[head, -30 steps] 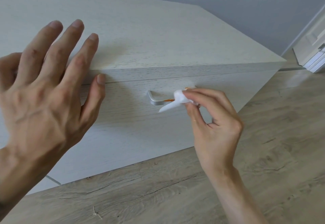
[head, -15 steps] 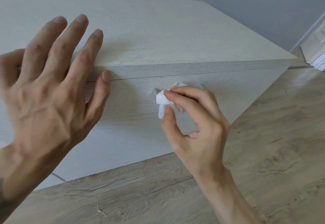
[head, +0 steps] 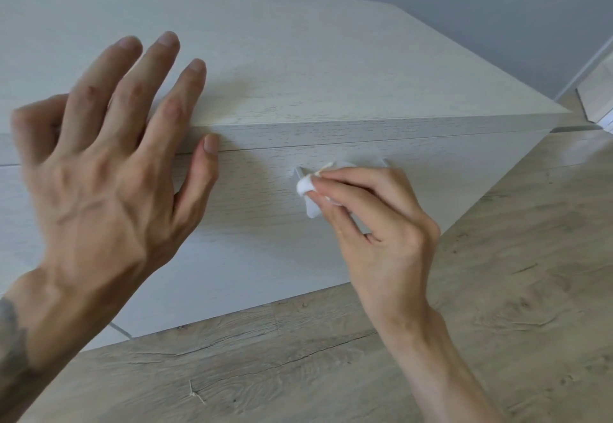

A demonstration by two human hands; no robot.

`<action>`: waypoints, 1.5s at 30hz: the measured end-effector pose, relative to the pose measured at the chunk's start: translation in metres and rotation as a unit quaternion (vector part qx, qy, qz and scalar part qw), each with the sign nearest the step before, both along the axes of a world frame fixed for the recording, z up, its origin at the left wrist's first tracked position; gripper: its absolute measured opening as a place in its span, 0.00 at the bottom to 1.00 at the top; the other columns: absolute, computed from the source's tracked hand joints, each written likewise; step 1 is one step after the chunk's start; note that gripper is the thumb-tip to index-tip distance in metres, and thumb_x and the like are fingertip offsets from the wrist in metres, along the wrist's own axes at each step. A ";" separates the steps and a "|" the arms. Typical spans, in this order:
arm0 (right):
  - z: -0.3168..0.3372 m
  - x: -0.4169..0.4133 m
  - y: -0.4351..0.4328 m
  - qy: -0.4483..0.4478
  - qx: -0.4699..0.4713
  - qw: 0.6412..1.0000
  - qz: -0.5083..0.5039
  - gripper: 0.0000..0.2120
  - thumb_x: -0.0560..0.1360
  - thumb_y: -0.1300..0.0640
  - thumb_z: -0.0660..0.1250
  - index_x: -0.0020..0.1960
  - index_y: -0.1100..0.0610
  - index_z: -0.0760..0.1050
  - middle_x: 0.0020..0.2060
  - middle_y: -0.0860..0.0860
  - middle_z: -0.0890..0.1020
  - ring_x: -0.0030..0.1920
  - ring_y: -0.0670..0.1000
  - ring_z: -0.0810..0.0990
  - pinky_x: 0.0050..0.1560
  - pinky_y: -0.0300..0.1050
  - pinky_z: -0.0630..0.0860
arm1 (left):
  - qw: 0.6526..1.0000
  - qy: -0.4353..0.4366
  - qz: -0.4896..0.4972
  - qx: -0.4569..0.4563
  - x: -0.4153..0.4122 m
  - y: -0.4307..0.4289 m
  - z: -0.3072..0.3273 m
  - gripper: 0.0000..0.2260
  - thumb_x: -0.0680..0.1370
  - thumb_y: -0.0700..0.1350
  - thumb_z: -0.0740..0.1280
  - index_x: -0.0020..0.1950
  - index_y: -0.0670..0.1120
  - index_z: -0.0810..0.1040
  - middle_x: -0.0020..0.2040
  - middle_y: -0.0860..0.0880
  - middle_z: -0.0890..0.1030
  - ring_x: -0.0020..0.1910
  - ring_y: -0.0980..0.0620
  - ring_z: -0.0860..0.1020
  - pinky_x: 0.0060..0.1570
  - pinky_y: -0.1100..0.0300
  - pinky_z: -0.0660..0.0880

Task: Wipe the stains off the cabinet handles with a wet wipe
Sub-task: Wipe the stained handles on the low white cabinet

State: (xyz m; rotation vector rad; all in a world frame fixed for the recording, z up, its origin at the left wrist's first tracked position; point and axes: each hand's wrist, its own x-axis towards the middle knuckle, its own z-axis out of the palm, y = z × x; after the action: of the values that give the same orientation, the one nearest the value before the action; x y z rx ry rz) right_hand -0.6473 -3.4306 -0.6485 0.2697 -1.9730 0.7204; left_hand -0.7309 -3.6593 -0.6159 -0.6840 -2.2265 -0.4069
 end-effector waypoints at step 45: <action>-0.010 0.010 0.024 0.021 -0.117 0.990 -0.081 0.09 0.76 0.67 0.76 0.56 0.66 0.86 0.52 0.57 0.85 0.55 0.52 0.86 0.57 0.49 0.85 | 1.000 0.017 0.021 -0.012 0.008 -0.001 0.005 0.23 0.89 0.53 0.54 0.81 0.45 0.67 0.83 0.45 0.65 0.81 0.43 0.63 0.69 0.33 0.70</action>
State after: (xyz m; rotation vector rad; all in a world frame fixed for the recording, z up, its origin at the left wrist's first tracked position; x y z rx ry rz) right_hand -0.6377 -3.4064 -0.6585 -0.0175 -1.8252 0.8236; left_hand -0.7229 -3.6605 -0.6108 -0.6506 -2.2122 -0.3464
